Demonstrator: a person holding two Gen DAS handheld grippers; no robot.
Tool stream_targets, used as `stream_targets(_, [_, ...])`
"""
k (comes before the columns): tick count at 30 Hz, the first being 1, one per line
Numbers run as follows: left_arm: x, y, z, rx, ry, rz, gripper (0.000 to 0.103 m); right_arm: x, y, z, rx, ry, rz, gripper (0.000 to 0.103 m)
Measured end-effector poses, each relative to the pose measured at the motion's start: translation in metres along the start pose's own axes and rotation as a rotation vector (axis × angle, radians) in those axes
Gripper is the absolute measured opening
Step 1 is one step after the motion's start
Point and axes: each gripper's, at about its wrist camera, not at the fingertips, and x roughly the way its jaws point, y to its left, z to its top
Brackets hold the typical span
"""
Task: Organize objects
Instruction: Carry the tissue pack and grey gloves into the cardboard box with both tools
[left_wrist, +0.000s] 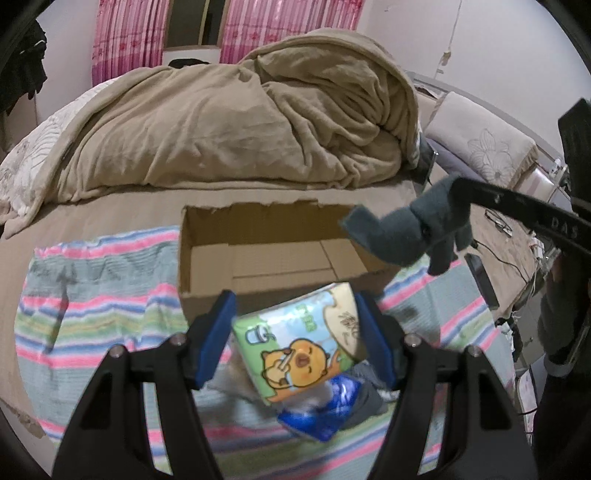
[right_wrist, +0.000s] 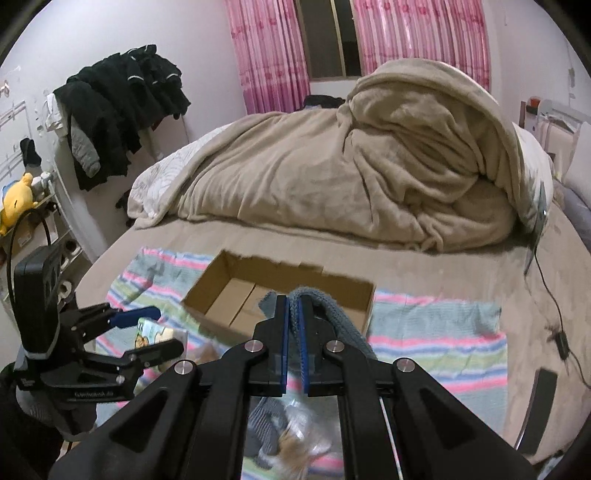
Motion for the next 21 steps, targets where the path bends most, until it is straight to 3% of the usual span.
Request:
stream_targets(9, [0.038,0.005,0.027,-0.002,0.027,-0.012,0.067,0.045,-0.02,0.019,-0.001,0.026,-0.006,0.005])
stream_targets(21, [0.101,0.008,0.048,-0.034,0.089,-0.028,0.067,0.106,-0.039,0.012,-0.001,0.087,-0.014,0.005])
